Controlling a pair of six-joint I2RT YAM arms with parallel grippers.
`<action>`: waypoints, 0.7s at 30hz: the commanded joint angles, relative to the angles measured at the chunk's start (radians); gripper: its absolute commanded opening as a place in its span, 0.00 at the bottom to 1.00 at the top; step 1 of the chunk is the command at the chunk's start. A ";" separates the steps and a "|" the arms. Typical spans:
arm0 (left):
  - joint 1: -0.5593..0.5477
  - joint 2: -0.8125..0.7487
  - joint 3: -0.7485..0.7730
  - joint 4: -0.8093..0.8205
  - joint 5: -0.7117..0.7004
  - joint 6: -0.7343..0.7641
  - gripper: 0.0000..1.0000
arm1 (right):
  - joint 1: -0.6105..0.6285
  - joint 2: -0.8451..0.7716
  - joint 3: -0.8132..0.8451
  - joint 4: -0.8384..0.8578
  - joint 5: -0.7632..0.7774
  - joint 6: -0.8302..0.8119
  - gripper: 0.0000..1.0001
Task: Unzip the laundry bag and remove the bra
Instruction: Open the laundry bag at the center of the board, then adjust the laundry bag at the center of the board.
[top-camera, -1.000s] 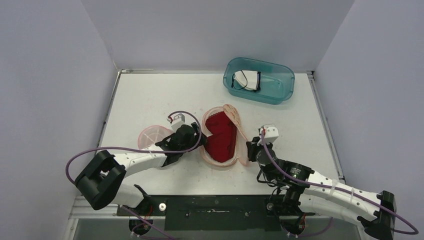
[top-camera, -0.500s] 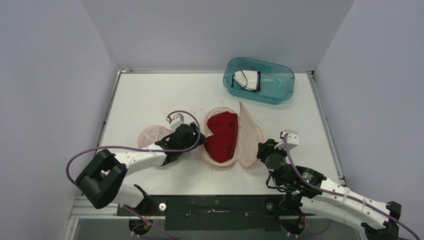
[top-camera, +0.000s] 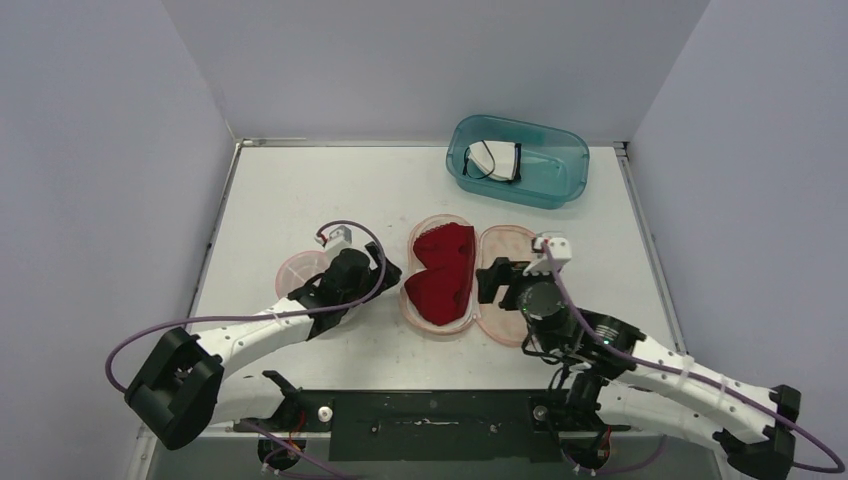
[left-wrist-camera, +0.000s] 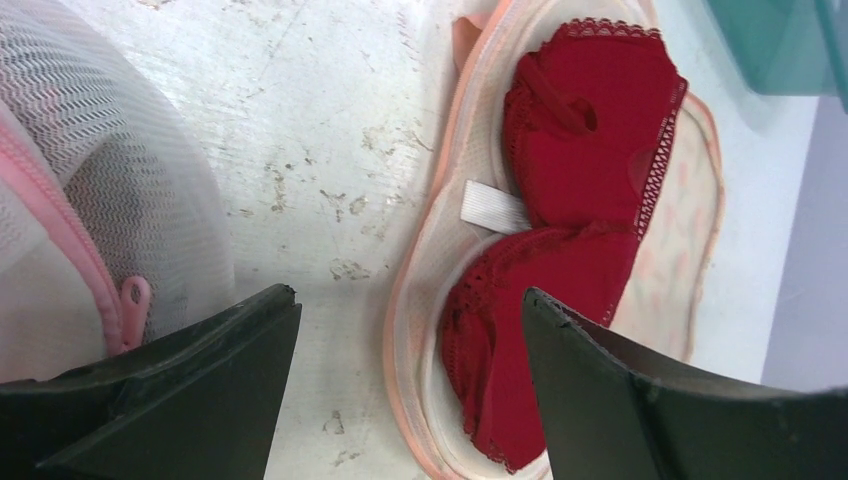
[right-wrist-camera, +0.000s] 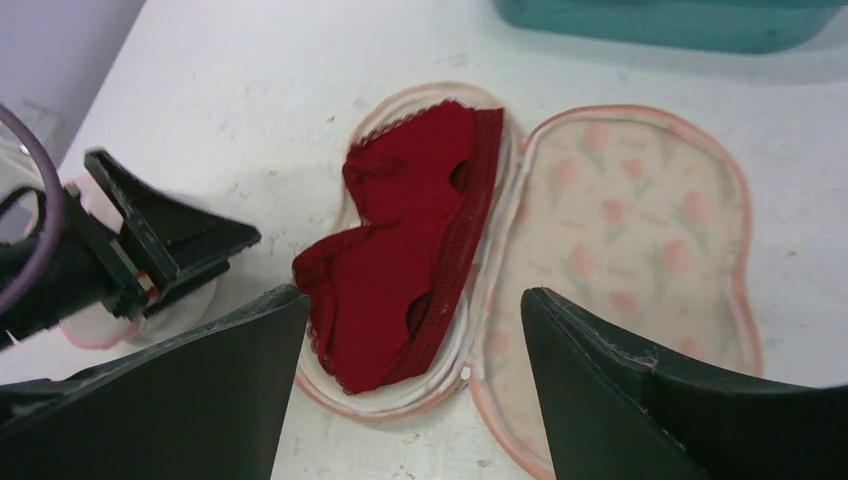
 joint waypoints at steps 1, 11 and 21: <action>0.008 -0.052 -0.011 0.032 0.062 0.018 0.80 | -0.003 0.171 -0.046 0.224 -0.211 -0.071 0.80; 0.036 0.086 0.078 0.050 0.140 0.069 0.80 | -0.004 0.253 -0.333 0.551 -0.293 0.063 0.77; 0.058 0.259 0.033 0.306 0.320 -0.032 0.80 | -0.009 -0.076 -0.507 0.391 -0.219 0.205 0.81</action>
